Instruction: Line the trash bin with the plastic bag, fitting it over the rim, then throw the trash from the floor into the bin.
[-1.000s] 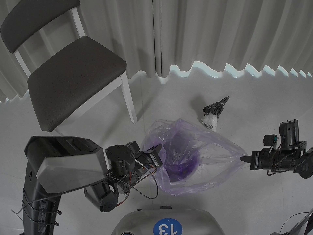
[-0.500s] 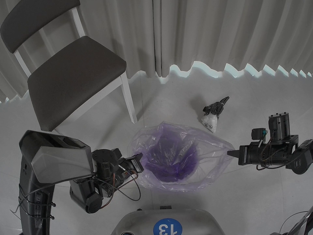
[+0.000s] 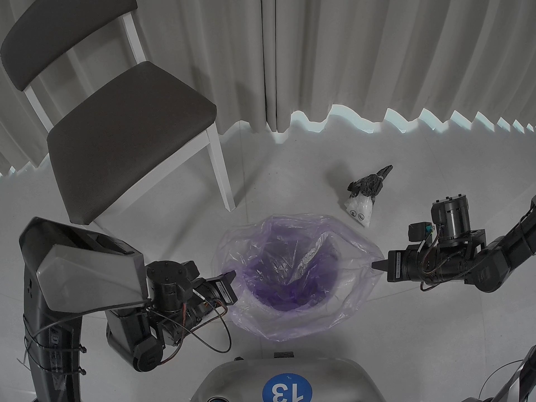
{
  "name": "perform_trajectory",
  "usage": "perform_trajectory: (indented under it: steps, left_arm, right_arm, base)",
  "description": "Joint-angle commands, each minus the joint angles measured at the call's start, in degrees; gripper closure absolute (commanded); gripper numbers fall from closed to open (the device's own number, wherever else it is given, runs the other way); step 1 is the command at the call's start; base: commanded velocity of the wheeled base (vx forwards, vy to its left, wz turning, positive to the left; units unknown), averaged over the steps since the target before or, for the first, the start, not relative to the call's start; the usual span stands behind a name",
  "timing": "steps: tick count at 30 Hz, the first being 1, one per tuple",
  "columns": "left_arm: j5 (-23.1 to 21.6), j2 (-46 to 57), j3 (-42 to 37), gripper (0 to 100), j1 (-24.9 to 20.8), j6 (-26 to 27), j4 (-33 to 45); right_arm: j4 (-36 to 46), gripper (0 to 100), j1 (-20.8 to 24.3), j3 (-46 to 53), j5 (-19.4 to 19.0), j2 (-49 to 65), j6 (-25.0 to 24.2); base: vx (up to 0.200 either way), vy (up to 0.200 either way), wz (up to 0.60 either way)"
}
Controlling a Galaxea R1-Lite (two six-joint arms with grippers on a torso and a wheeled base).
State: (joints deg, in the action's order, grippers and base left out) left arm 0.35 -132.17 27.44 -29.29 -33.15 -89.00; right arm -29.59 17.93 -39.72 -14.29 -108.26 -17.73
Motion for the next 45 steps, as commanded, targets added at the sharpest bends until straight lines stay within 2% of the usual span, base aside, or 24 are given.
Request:
perform_trajectory:
  steps: [1, 10, 20, 31, 36, 41, 45]
  left_arm:
    - [-0.09, -2.92, 4.81, 100, -0.41, 0.28, -0.82]
    - [-0.44, -7.93, 15.8, 100, -2.08, 3.0, 1.9]
    - [-0.53, -6.87, 19.32, 100, -2.96, 3.0, 4.28]
    - [-0.53, -10.39, 18.09, 100, -0.94, 2.91, 0.32]
    - [-0.62, -11.97, 17.65, 100, -0.68, 2.91, -0.82]
    - [-0.97, -9.77, 13.87, 100, 0.11, 3.35, -0.82]
    - [-1.76, -5.99, 8.68, 100, 2.4, 5.11, -0.82]
  right_arm:
    - [0.06, 100, -2.2, 1.57, -0.39, 0.69, -0.03]
    - [-0.3, 100, -8.53, 5.62, -0.83, 3.06, 0.59]
    - [-0.56, 100, -12.13, 8.52, -3.64, 5.34, 0.94]
    - [-0.56, 100, -8.18, 7.99, -3.64, 5.08, 0.67]
    - [-0.56, 100, -5.01, 3.77, -3.55, 2.71, 0.06]
    - [-0.12, 100, -2.9, -0.01, -3.2, 0.25, -0.2]
    - [0.06, 100, -0.97, -2.65, -3.03, -3.27, -0.2]
  base:
    - [0.0, 0.0, 0.0]
    - [0.0, 0.0, 0.0]
    - [0.0, 0.0, 0.0]
    - [0.0, 0.0, 0.0]
    - [0.0, 0.0, 0.0]
    - [0.0, 0.0, 0.0]
    - [0.0, 0.0, 0.0]
